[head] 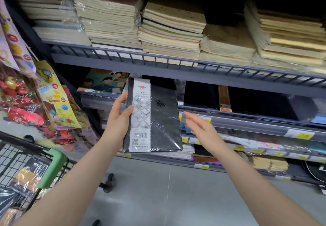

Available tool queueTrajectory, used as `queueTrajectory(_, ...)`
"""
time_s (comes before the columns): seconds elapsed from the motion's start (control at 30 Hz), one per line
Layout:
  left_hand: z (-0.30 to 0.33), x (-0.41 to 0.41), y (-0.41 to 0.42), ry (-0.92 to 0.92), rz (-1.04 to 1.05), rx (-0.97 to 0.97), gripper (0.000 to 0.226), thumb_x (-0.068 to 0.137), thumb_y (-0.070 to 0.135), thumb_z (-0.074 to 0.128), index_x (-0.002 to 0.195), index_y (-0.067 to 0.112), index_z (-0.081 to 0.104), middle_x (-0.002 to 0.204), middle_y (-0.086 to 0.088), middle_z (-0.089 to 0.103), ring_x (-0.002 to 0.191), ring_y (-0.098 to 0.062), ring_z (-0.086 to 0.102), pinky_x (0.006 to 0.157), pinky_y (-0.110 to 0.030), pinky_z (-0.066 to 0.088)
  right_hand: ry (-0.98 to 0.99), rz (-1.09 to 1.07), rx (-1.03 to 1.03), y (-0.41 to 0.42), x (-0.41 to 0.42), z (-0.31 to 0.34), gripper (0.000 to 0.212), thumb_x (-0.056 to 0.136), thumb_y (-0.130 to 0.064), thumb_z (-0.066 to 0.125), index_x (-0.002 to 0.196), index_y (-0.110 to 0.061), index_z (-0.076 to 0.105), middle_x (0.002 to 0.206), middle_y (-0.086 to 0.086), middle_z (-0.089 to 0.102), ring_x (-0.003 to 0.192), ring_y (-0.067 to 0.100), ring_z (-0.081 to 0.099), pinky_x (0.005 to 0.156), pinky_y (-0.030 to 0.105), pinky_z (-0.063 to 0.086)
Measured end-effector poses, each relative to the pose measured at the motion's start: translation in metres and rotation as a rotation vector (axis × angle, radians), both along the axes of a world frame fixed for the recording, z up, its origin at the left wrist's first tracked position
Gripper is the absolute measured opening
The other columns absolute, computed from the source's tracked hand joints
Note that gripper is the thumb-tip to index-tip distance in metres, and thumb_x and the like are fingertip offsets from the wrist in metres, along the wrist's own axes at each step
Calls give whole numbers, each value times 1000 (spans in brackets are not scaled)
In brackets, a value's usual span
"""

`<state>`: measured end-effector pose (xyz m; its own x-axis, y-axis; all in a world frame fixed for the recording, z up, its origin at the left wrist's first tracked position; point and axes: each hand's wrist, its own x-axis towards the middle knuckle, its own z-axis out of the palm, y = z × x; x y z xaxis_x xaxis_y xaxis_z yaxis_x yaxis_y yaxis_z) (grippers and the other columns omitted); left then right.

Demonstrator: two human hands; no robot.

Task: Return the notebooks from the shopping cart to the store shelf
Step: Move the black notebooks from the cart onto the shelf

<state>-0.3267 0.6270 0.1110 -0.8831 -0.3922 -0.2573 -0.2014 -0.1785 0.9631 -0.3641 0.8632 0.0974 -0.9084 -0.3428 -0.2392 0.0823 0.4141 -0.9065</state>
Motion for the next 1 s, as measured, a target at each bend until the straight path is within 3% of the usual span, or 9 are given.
queueTrajectory(0.1, -5, -13, 28, 7, -48, 2, 43, 93, 18, 49, 104, 60, 54, 131, 0, 57, 115, -23, 57, 100, -50, 43, -293, -57, -233, 10, 6, 0, 30, 98, -24, 39, 120, -32, 58, 111, -1, 68, 92, 17, 65, 88, 33, 50)
queueTrajectory(0.23, -22, -26, 58, -27, -123, -7, 40, 92, 23, 49, 105, 61, 51, 129, -2, 58, 113, -25, 58, 99, -51, 44, -373, -91, -369, 41, 16, -14, 47, 95, -6, 44, 137, -26, 42, 120, 1, 66, 109, 17, 63, 104, 39, 42)
queueTrajectory(0.3, -28, -33, 71, -81, -172, -29, 38, 96, 22, 45, 120, 52, 43, 120, 0, 61, 103, -20, 62, 92, -43, 49, -345, -96, -353, 58, 19, -19, 50, 93, -11, 49, 139, -31, 39, 125, -2, 63, 119, 18, 57, 111, 47, 32)
queueTrajectory(0.4, -23, -39, 84, -94, -309, -402, 44, 98, 27, 40, 141, 26, 31, 99, 1, 59, 91, -16, 56, 76, -29, 44, -312, -155, -401, 73, 17, -19, 49, 94, -11, 49, 138, -30, 40, 128, -4, 61, 123, 16, 54, 113, 45, 28)
queueTrajectory(0.53, -18, -49, 57, 248, -154, -1106, 39, 93, 17, 47, 131, 6, 46, 121, -12, 53, 114, -29, 47, 95, -36, 36, -281, -287, -404, 82, 4, -9, 54, 93, -6, 47, 141, -27, 36, 128, -14, 55, 132, 4, 36, 117, 38, 18)
queueTrajectory(0.63, -25, -68, 29, 163, -330, -1410, 59, 88, 24, 50, 142, 8, 32, 139, -19, 39, 129, -38, 32, 106, -48, 27, -267, -352, -382, 84, -13, -6, 56, 93, -9, 49, 142, -29, 32, 142, -8, 37, 141, 6, 17, 115, 37, 13)
queueTrajectory(0.77, -49, -71, 20, -114, -612, -1611, 86, 84, 40, 54, 148, 34, -4, 157, -9, 4, 144, -30, 1, 115, -49, 1, -225, -394, -382, 77, -38, -7, 55, 95, -10, 47, 144, -25, 29, 144, -6, 37, 141, 9, 19, 114, 42, 13)
queueTrajectory(0.9, -57, -70, 23, -61, -531, -1602, 91, 79, 43, 60, 148, 35, 0, 157, -9, 5, 144, -30, 0, 115, -51, -2, -227, -440, -381, 62, -66, -18, 57, 95, -14, 48, 146, -17, 23, 152, 0, 28, 139, 15, 27, 114, 44, 17)
queueTrajectory(1.0, -60, -71, 22, -44, -519, -1612, 92, 77, 43, 60, 147, 36, 1, 157, -8, 5, 144, -29, 0, 115, -50, -2, -234, -466, -361, 47, -85, -24, 57, 94, -16, 51, 145, -13, 27, 147, 8, 39, 132, 20, 40, 112, 46, 31)
